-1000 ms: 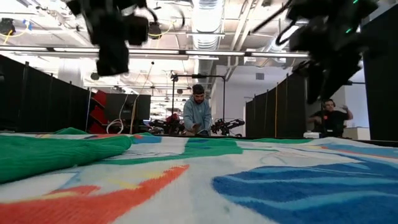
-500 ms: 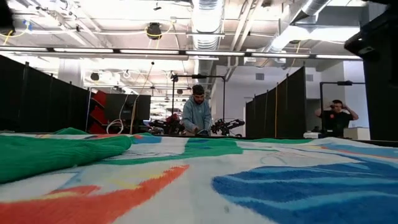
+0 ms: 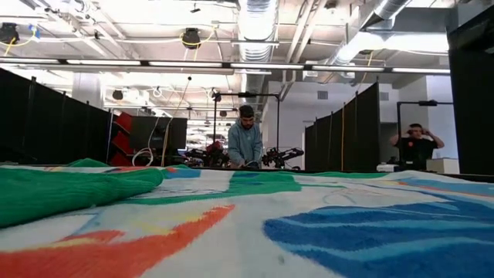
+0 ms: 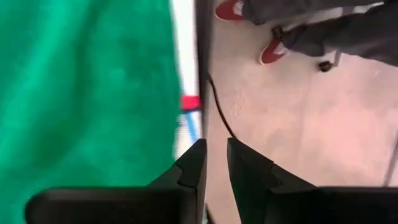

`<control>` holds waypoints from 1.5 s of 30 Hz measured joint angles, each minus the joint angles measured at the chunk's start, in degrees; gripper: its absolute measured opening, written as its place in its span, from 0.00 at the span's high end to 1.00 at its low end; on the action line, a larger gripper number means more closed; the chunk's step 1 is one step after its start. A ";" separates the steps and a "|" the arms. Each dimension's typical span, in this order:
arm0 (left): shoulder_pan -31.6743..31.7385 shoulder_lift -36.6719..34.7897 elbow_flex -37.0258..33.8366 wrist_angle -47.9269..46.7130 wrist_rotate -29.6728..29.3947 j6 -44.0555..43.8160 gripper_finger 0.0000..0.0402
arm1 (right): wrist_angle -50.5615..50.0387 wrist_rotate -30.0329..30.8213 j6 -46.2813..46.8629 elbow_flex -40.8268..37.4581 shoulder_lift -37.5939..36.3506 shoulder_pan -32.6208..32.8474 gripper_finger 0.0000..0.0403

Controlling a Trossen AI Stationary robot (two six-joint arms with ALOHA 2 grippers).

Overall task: Roll towel
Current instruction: Roll the multicolor dinosaur print towel

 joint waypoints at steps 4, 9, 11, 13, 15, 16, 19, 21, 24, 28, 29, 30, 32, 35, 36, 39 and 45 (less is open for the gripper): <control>-0.31 0.48 1.03 1.03 -0.41 -0.15 0.79 | -0.32 -0.07 4.96 0.30 0.75 1.80 0.57; -0.25 0.55 1.03 -4.17 -0.93 -0.25 0.65 | -1.17 -0.16 7.31 0.33 0.69 3.12 0.53; -0.14 0.55 1.01 -7.63 -0.99 -0.38 0.61 | -1.20 -0.16 7.45 0.33 0.67 3.12 0.52; -0.12 0.55 1.00 -9.57 -1.81 -0.92 0.58 | -1.17 -0.16 7.47 0.33 0.67 3.10 0.51; -0.12 0.69 0.97 -9.13 -3.17 -1.56 0.56 | -1.17 -0.13 7.53 0.33 0.67 2.97 0.51; -0.09 0.73 0.97 -8.02 -3.36 -1.52 0.55 | -1.19 -0.12 7.54 0.33 0.67 2.97 0.51; -0.07 0.73 0.84 -3.68 -3.44 -0.09 0.55 | -1.14 0.02 7.54 0.33 0.67 2.97 0.51; -0.07 0.73 0.36 -0.94 -3.48 1.23 0.55 | -1.12 0.03 7.54 0.33 0.67 2.97 0.51; -0.07 0.73 -1.30 0.71 -3.49 1.08 0.55 | -1.05 0.03 7.54 0.33 0.67 2.97 0.51; 1.16 0.83 -2.17 -2.39 0.85 -2.80 0.55 | -0.82 0.06 7.52 0.33 0.67 3.01 0.51; 1.75 0.83 -1.88 -2.53 1.91 -3.50 0.55 | -0.80 0.06 7.50 0.33 0.67 3.01 0.51; 2.18 0.79 -1.72 -1.88 2.74 -3.88 0.55 | -0.80 0.06 7.37 0.33 0.67 3.01 0.51; 2.69 0.77 -1.63 -0.02 2.64 -3.87 0.55 | -0.69 0.28 7.09 0.33 0.67 3.01 0.51; 2.61 0.79 -1.60 1.67 1.02 -3.05 0.55 | -0.41 1.75 6.97 0.33 0.67 2.99 0.51; 2.43 0.79 -1.63 1.59 -0.05 -3.37 0.55 | -0.16 1.96 6.97 0.33 0.67 2.97 0.51; 2.37 0.79 -2.75 1.49 -2.87 -4.36 0.54 | 0.27 2.27 6.97 0.33 0.67 2.97 0.51; 2.31 0.79 -6.34 4.96 -5.75 -5.49 0.53 | 0.60 2.90 7.43 0.33 0.67 2.97 0.51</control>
